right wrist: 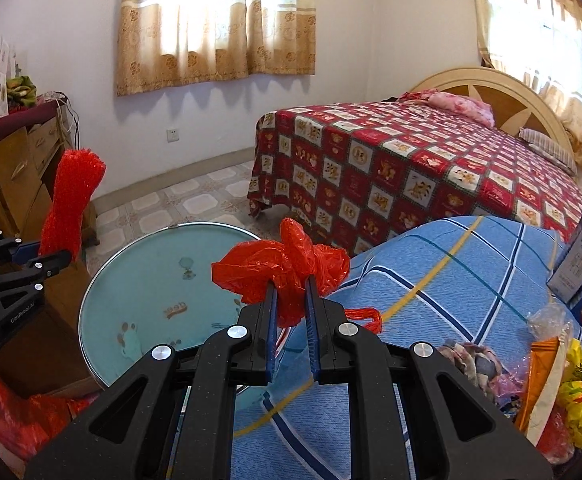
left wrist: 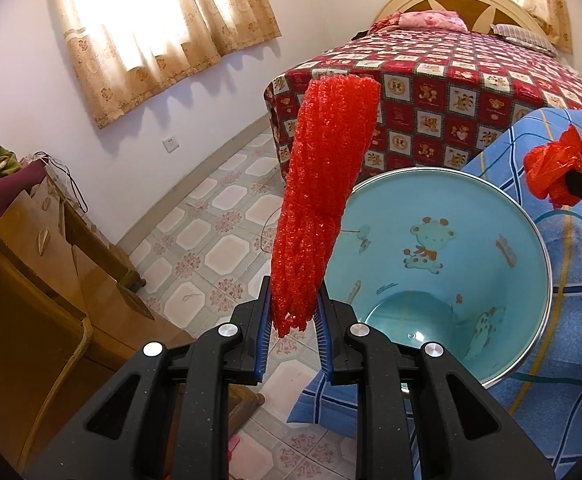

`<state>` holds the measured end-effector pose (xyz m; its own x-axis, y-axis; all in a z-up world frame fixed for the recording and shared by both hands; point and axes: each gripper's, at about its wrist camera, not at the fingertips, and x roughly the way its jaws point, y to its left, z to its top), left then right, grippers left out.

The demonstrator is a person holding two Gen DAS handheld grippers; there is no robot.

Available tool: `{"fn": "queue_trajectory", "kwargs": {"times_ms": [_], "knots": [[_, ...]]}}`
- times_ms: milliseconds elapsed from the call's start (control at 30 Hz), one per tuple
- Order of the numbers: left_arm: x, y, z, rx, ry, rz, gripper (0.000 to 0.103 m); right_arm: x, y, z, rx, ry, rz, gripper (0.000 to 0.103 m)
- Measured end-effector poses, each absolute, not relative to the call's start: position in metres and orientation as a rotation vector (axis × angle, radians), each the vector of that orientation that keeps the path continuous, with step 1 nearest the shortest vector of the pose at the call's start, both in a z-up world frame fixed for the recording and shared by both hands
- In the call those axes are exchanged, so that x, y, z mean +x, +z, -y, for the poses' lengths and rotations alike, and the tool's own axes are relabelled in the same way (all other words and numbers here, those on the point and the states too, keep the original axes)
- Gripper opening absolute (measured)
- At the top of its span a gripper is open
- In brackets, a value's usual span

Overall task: Collect trash
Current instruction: 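Carry both red bags over the blue bin and open both tools, then return the left tool to the table and grasp the orange snack wrapper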

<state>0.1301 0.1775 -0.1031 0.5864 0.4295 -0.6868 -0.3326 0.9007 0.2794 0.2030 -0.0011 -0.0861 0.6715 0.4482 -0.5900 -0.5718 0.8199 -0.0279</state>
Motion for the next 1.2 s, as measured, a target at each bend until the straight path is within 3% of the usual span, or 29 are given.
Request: {"fn": "queue_trajectory", "kwargs": {"times_ms": [667,700,733,767,800,1033,1200], "knots": [[0.127,-0.103,-0.172,0.115,0.372,-0.826,0.022,0.202,-0.093,-0.007,-0.232,0.605,-0.615,0.014],[0.126,-0.103,-0.168,0.115,0.357,-0.825,0.028,0.201,-0.093,-0.009,-0.235,0.607,-0.615,0.014],[0.127,-0.104,-0.165,0.125,0.354,-0.825,0.042,0.201,-0.094,-0.011,-0.235,0.616,-0.620,0.014],[0.126,-0.104,-0.161,0.132,0.350,-0.819,0.048,0.201,-0.095,-0.012,-0.232,0.628,-0.623,0.020],[0.125,-0.104,-0.158,0.135,0.341,-0.811,0.057,0.200,-0.096,-0.012,-0.230,0.624,-0.613,0.036],[0.124,-0.105,-0.148,0.133,0.320,-0.812,0.071,0.197,-0.094,0.000,-0.190,0.618,-0.614,0.049],[0.119,-0.106,-0.129,0.117,0.269,-0.821,0.074,0.183,-0.086,0.026,-0.186,0.568,-0.601,0.055]]}}
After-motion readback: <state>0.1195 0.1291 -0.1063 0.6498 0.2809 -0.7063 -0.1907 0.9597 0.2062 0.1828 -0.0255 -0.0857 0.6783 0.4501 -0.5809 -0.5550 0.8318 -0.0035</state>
